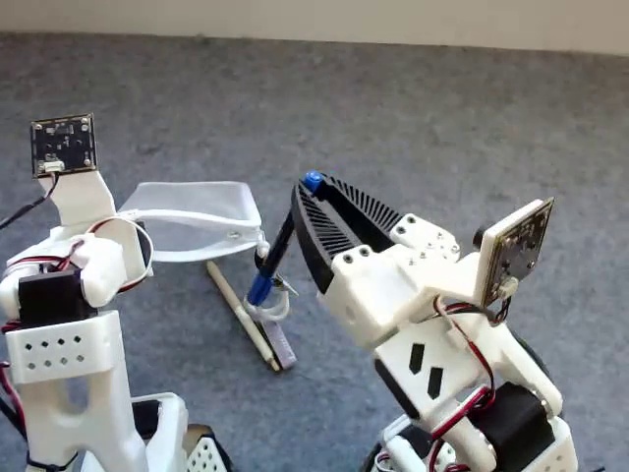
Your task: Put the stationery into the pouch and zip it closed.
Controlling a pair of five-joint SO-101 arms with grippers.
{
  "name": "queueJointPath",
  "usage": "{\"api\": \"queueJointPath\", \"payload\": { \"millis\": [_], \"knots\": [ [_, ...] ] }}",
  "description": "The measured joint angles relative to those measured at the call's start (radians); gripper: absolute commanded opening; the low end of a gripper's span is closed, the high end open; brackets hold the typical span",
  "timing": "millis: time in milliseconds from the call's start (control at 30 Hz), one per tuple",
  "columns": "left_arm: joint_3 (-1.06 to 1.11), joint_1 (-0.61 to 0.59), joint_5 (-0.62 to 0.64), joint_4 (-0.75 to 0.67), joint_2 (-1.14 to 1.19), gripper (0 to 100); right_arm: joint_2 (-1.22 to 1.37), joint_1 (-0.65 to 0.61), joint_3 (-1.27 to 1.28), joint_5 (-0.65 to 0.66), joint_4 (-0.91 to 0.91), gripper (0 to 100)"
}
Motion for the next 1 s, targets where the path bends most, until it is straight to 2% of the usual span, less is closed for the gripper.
{"api": "queueJointPath", "payload": {
  "millis": [300, 467, 733, 1000],
  "knots": [
    [0.000, 0.000, 0.000, 0.000, 0.000, 1, -0.008, -0.072, 0.029, 0.000, -0.187, 0.4],
    [0.000, 0.000, 0.000, 0.000, 0.000, 1, -0.002, -0.075, 0.181, 0.005, -0.402, 0.4],
    [0.000, 0.000, 0.000, 0.000, 0.000, 1, 0.000, -0.075, 0.451, 0.143, -0.798, 0.4],
    [0.000, 0.000, 0.000, 0.000, 0.000, 1, 0.000, -0.080, 0.601, 0.150, -0.988, 0.4]
  ]
}}
